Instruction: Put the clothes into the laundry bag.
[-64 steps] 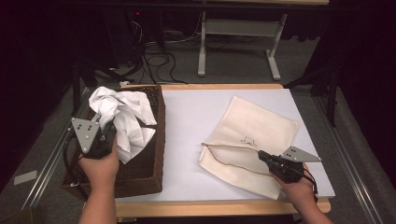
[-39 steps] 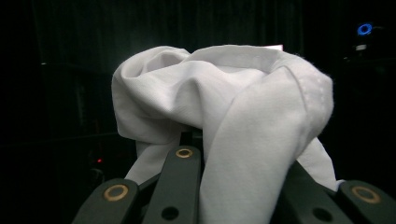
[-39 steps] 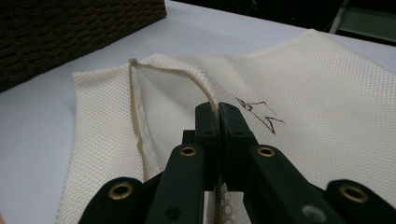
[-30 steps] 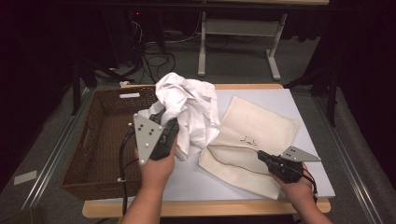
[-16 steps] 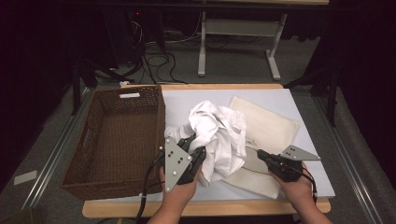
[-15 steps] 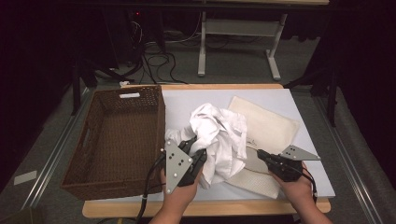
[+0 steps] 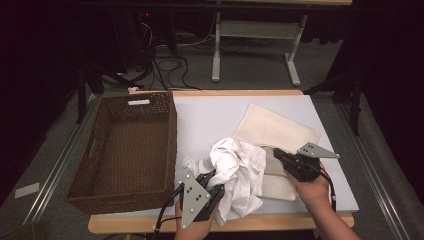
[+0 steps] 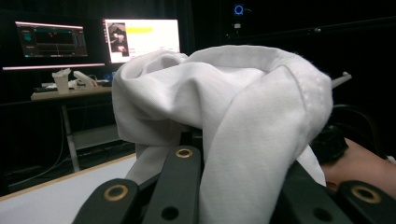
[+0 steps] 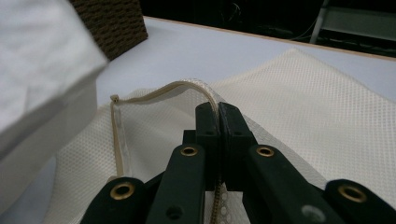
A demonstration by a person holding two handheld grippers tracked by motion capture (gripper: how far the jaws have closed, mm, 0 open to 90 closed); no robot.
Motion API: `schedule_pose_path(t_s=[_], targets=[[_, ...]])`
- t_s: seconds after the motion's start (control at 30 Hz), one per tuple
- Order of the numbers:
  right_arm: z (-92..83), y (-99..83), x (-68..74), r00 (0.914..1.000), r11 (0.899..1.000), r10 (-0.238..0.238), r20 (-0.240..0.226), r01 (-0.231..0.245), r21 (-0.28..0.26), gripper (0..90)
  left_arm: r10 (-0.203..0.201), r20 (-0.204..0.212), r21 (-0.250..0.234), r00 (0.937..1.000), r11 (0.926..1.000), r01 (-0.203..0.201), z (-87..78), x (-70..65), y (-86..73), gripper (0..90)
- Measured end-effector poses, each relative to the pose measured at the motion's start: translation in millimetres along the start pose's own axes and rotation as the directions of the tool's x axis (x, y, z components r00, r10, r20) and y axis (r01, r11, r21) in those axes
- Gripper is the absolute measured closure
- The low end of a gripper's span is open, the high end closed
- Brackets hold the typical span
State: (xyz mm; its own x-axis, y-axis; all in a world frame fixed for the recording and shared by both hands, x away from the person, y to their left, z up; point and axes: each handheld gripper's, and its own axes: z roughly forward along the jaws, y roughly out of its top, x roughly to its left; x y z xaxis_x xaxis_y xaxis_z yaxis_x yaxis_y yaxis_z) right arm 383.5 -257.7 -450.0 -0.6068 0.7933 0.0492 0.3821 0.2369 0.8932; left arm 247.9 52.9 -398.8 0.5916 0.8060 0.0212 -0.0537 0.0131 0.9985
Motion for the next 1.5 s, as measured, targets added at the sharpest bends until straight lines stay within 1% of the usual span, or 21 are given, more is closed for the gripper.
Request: schedule_pose_path(t_s=[0.07,0.17,0.23,0.33,0.43,0.53,0.57,0.63,0.7,0.77,0.8,0.83,0.97,1.07,1.1,1.13,1.17,1.23,1.27,1.33,1.5], targets=[[1.3,4.4,2.5,1.0,1.0,0.006,0.002,-0.006,-0.007,88.5,-0.005,0.006,0.016,1.0,0.9999,0.005,0.1,-0.3,-3.3,83.4],[1.3,8.5,7.3,0.9999,1.0,-0.012,-0.007,0.012,-0.02,88.4,-0.012,0.013,0.053,0.9998,0.9985,0.011,9.3,-0.4,-12.2,83.4],[1.0,7.9,10.3,0.9996,1.0,-0.025,-0.014,0.025,-0.02,88.4,-0.024,0.021,0.088,0.9995,0.9959,0.022,22.7,-2.5,-21.1,83.4],[-1.1,4.2,14.5,0.9993,0.999,-0.028,-0.023,0.028,-0.016,88.3,-0.011,0.022,0.13,0.9997,0.9915,0.008,41.9,-7.3,-31.7,83.3],[-5.6,0.0,15.6,0.9986,0.999,-0.041,-0.033,0.04,-0.019,88.3,-0.025,0.019,0.134,0.9995,0.9907,0.022,55.0,-10.9,-35.3,83.3],[-10.8,-4.8,15.6,0.9982,0.999,-0.037,-0.046,0.037,-0.005,88.3,-0.021,0.011,0.142,0.9997,0.9896,0.019,69.3,-14.6,-35.3,83.3],[-12.6,-7.0,15.0,0.9978,0.999,-0.048,-0.045,0.049,0.0,88.3,-0.015,0.01,0.147,0.9998,0.989,0.014,72.8,-15.9,-35.7,83.3],[-14.5,-10.1,13.3,0.998,0.999,-0.045,-0.044,0.045,0.001,88.2,-0.012,0.012,0.163,0.9999,0.9865,0.01,82.4,-19.8,-38.3,83.3],[-16.5,-14.0,10.0,0.9988,1.0,-0.017,-0.045,0.016,-0.009,88.3,0.002,0.018,0.188,0.9998,0.9821,-0.005,92.6,-24.5,-43.5,83.2],[-16.9,-16.2,8.2,0.9987,1.0,-0.002,-0.051,0.001,-0.02,88.3,0.018,0.019,0.217,0.9996,0.976,-0.022,100.5,-27.4,-49.8,83.2],[-17.4,-16.8,8.3,0.9987,1.0,0.01,-0.05,-0.011,-0.02,88.3,0.02,0.018,0.237,0.9996,0.9711,-0.024,105.3,-28.2,-54.3,83.2],[-17.5,-16.7,7.6,0.9985,1.0,0.002,-0.055,-0.004,-0.026,88.4,0.021,0.016,0.26,0.9996,0.9653,-0.025,109.8,-28.3,-58.9,83.2],[-19.4,-14.8,6.4,0.9984,0.999,0.01,-0.055,-0.012,-0.046,88.4,-0.01,0.01,0.316,0.9999,0.9487,0.006,123.5,-30.8,-76.8,83.1],[-20.4,-13.1,5.4,0.9985,0.998,0.011,-0.053,-0.014,-0.054,88.4,-0.019,0.016,0.344,0.9997,0.9391,0.012,128.6,-34.7,-87.7,83.0],[-20.6,-12.6,5.2,0.9986,0.998,0.011,-0.051,-0.014,-0.056,88.4,-0.027,0.025,0.366,0.9993,0.9305,0.016,130.2,-37.1,-91.9,82.9],[-20.7,-12.3,5.2,0.9988,0.998,0.01,-0.048,-0.013,-0.057,88.4,-0.021,0.023,0.373,0.9995,0.9276,0.011,133.0,-38.4,-95.8,82.9],[-20.8,-11.9,5.1,0.9988,0.998,0.011,-0.048,-0.013,-0.058,88.4,-0.014,0.025,0.388,0.9996,0.9219,0.003,136.2,-39.9,-99.9,82.9],[-20.8,-10.7,4.9,0.9987,0.998,0.016,-0.048,-0.019,-0.064,88.4,-0.023,0.036,0.417,0.9991,0.9091,0.006,141.0,-41.3,-105.5,82.8],[-21.0,-10.0,4.8,0.9988,0.997,0.014,-0.047,-0.017,-0.07,88.4,-0.027,0.04,0.44,0.9988,0.8982,0.006,143.9,-41.4,-109.0,82.8],[-22.9,-7.5,6.1,0.9987,0.996,0.015,-0.05,-0.019,-0.083,88.4,-0.027,0.043,0.462,0.9987,0.887,0.004,147.6,-41.7,-112.5,82.7],[-28.0,-2.3,11.2,0.9983,0.994,-0.006,-0.057,-0.001,-0.109,88.4,-0.031,0.044,0.487,0.9985,0.8736,0.006,150.4,-41.5,-114.5,82.6]])
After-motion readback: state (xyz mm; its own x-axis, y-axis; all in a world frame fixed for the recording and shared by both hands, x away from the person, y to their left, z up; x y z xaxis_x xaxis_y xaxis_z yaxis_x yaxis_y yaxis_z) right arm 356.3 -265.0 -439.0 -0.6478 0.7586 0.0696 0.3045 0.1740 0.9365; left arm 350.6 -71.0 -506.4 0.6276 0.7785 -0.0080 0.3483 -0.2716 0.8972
